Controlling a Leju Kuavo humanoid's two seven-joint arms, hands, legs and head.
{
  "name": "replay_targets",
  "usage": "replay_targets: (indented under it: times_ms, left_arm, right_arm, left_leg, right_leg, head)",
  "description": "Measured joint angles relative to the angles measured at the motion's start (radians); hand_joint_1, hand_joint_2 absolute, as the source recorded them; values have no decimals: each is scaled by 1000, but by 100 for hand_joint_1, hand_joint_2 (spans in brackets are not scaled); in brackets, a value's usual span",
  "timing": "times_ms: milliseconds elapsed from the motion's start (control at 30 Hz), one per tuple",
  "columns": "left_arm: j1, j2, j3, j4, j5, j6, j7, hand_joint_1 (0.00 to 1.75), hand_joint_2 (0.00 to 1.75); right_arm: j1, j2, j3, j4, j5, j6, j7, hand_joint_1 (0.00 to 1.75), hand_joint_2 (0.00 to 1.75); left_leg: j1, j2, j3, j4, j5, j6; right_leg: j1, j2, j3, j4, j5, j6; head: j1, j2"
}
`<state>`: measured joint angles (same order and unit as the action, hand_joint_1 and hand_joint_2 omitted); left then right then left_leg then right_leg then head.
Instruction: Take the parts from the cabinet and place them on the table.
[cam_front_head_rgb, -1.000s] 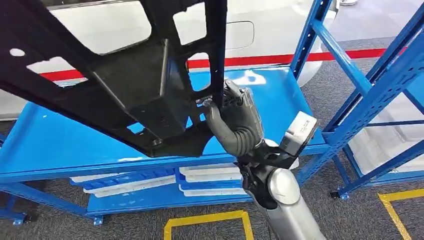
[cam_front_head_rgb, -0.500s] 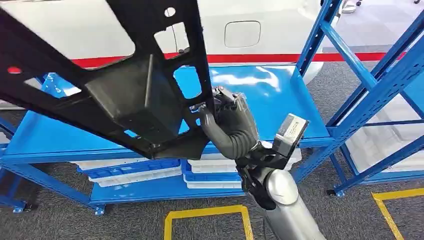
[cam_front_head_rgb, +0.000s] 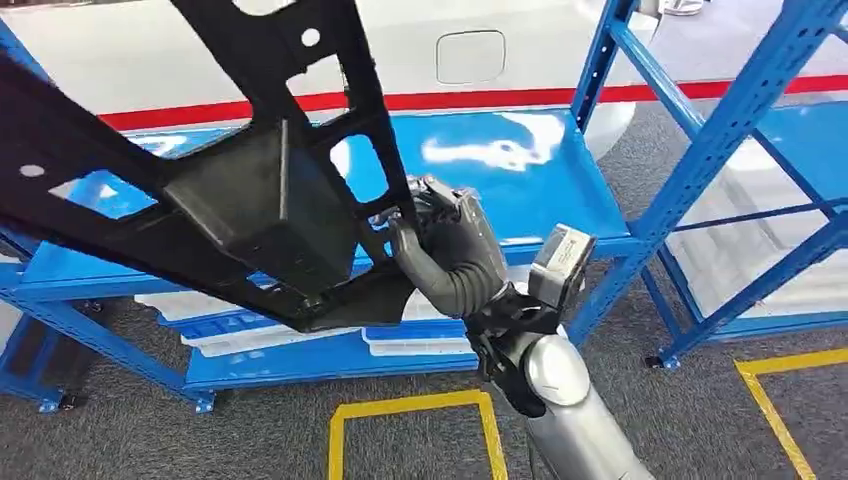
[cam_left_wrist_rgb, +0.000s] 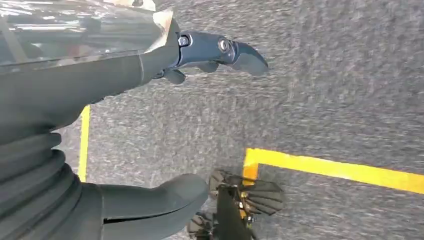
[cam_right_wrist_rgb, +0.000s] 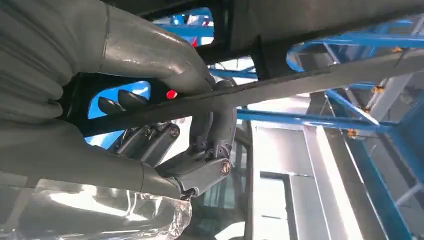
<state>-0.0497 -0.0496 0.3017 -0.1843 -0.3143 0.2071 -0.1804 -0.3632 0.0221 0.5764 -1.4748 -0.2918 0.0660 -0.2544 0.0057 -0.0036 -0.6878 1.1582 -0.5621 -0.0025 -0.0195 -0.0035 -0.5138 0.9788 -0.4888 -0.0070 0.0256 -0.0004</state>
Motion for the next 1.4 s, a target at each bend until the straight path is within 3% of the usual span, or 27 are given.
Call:
replay_targets:
  times_ms: [67, 100, 167, 200, 233, 267, 333, 400, 433, 467, 533, 567, 633, 700, 733, 767, 800, 900, 933, 1000, 1067, 1133, 1200, 1233, 1267, 1300, 1400]
  left_arm:
    - [0, -1, 0, 0, 0, 0, -1, 0, 175]
    - [0, -1, 0, 0, 0, 1, -2, 0, 175]
    - [0, -2, 0, 0, 1, 4, -5, 0, 175]
    - [0, -2, 0, 0, 2, 6, -6, 0, 175]
    - [-2, -3, 0, 0, 2, 9, -9, 0, 175]
    - [-3, -6, 0, 0, 2, 10, -11, 0, 175]
    - [-3, -6, 0, 0, 3, 10, -11, 0, 175]
    - [-2, -7, 0, 0, 9, 10, -10, 0, 175]
    - [-3, -8, 2, 0, 9, 10, -10, 0, 175]
    - [-4, -8, 3, 0, 9, 10, -10, 0, 175]
    - [-3, -6, 6, 0, 9, 10, -8, 0, 175]
    - [-4, -6, 6, 0, 8, 10, -5, 0, 175]
    - [-4, -8, 6, 0, 8, 10, 0, 0, 175]
    - [-4, -7, 6, 0, 8, 10, 2, 0, 175]
    - [-4, -7, 7, 0, 7, 10, 2, 0, 175]
    - [-4, -9, 7, -1, 7, 10, 3, 0, 175]
    - [-4, -9, 7, -1, 6, 9, 3, 0, 175]
    - [-1, -8, 7, 0, 1, 3, 1, 0, 175]
    - [0, -4, 8, 0, 0, 2, -1, 0, 175]
    - [1, -5, 8, 0, 0, 2, -1, 0, 175]
    - [1, -5, 8, 0, 0, 2, -2, 0, 175]
    - [1, -5, 8, 0, 0, 2, -2, 0, 175]
    - [0, -5, 8, 0, 0, 3, -2, 0, 175]
    - [-1, -5, 8, 0, 0, 3, -2, 0, 175]
    - [-3, -5, 8, -1, 0, 3, -3, 0, 175]
    - [-4, -5, 8, -1, 0, 3, -5, 0, 175]
    - [-4, -5, 8, 0, -5, 2, -5, 0, 175]
  right_arm:
    - [1, 0, 1, 3, 0, 0, 0, 175, 175]
    - [3, 0, 2, 7, 0, 2, -1, 175, 175]
    - [6, 0, 2, 11, 0, 8, -11, 175, 175]
    - [6, 0, 3, 14, 0, 10, -16, 175, 175]
    - [6, 1, 3, 15, 1, 12, -18, 175, 175]
    - [5, 2, 3, 16, 3, 13, -19, 175, 175]
    - [2, 7, 5, 19, 4, 16, -20, 175, 175]
    - [0, 7, 7, 27, 5, 17, -19, 175, 175]
    - [-2, 5, 8, 33, 5, 20, -20, 175, 175]
    - [-3, 5, 10, 37, 5, 22, -20, 175, 175]
    - [-9, 5, 15, 45, 5, 26, -21, 175, 175]
    - [-10, 5, 16, 50, 5, 28, -23, 175, 175]
    - [-11, 5, 18, 60, 5, 31, -27, 175, 175]
    - [-14, 6, 20, 66, 5, 31, -31, 175, 175]
    - [-20, 8, 21, 68, 5, 32, -33, 175, 175]
    - [-25, 10, 21, 68, 5, 34, -36, 175, 175]
    - [-29, 13, 21, 69, 6, 35, -40, 175, 175]
    - [-24, 14, 22, 75, 11, 35, -55, 175, 175]
    - [-22, 14, 22, 77, 16, 34, -60, 175, 175]
    - [-14, 15, 23, 81, 23, 32, -74, 175, 175]
    - [-2, 15, 23, 84, 26, 32, -87, 175, 175]
    - [9, 15, 23, 88, 30, 32, -90, 175, 175]
    - [13, 15, 22, 91, 32, 32, -90, 175, 175]
    - [12, 15, 23, 91, 34, 32, -90, 175, 175]
    - [12, 16, 22, 91, 36, 32, -91, 175, 175]
    - [10, 16, 22, 92, 37, 33, -90, 175, 175]
    - [3, 17, 23, 98, 35, 45, -85, 175, 175]
  left_leg:
    - [7, 1, -29, 138, -51, -13]
    - [12, 1, -22, 159, -32, -18]
    - [25, 1, 42, 94, 44, -27]
    - [32, 1, 106, 7, 73, -33]
    - [37, -1, 160, -77, 57, -40]
    - [24, -7, 193, -133, 30, -41]
    - [19, -12, 182, -140, 27, -29]
    - [14, -9, 161, -143, 48, 5]
    - [15, -2, 151, -145, 61, 21]
    - [14, -2, 134, -145, 73, 38]
    - [10, 1, 104, -145, 98, 47]
    - [7, 2, 87, -145, 111, 48]
    - [1, 4, 53, -144, 137, 48]
    - [-1, 5, 23, -144, 164, 44]
    - [-1, 4, 12, -143, 177, 41]
    - [-5, 3, 7, -141, 185, 36]
    - [-7, 4, 4, -141, 196, 31]
    - [-6, 4, 0, -160, 238, 14]
    - [1, 1, -10, -153, 216, 9]
    - [6, 1, -34, -65, 80, 0]
    - [7, 1, -61, 94, -16, -10]
    - [12, 1, -54, 175, 19, -17]
    - [20, 1, 27, 98, 94, -19]
    - [23, 1, 91, 18, 97, -20]
    - [22, -1, 160, -78, 54, -20]
    - [15, -6, 186, -129, 35, -13]
    - [5, -4, 166, -134, 40, 3]
  right_leg:
    - [1, -1, -27, 4, 18, 5]
    - [1, -1, -39, 6, 26, 7]
    - [-4, -2, -64, 18, 36, 16]
    - [-9, -1, -77, 29, 40, 22]
    - [-8, -2, -86, 41, 43, 27]
    - [-2, -1, -97, 48, 48, 34]
    - [-3, -1, -109, 47, 66, 59]
    - [-2, 0, -121, 41, 82, 78]
    - [-8, 1, -135, 57, 55, 72]
    - [-5, 1, -157, 103, -3, 55]
    - [-3, 1, -193, 244, -103, 36]
    - [-1, 1, -203, 314, -128, 37]
    - [2, 1, -180, 362, -101, 56]
    - [9, 1, -85, 262, -38, 69]
    - [13, 1, -14, 169, -39, 59]
    - [20, 1, 68, 64, -67, 40]
    - [26, 1, 109, -26, -97, 32]
    - [26, 4, 82, -17, -72, 26]
    - [4, 1, 74, -18, -58, 18]
    - [10, -2, 46, -18, -32, -4]
    - [11, -4, 19, -15, -4, -4]
    - [11, -5, -18, -4, 18, 2]
    - [7, -4, -55, 16, 30, 13]
    - [6, -4, -69, 28, 33, 18]
    - [10, -4, -83, 40, 36, 23]
    - [12, -5, -89, 48, 40, 29]
    - [9, -6, -109, 47, 70, 57]
  head:
    - [0, 0]
    - [-1, 0]
    - [0, 0]
    - [-1, 0]
    - [-1, 0]
    - [-3, 0]
    - [0, 0]
    - [0, 0]
    - [0, 0]
    - [2, 0]
    - [3, 0]
    - [2, 0]
    - [2, 0]
    - [2, 0]
    - [2, 0]
    - [2, 0]
    - [2, 0]
    - [1, 0]
    - [2, 0]
    - [-3, 0]
    - [-4, 0]
    - [-4, 0]
    - [-4, 0]
    - [-4, 0]
    - [-5, 0]
    - [-2, 0]
    - [-3, 0]
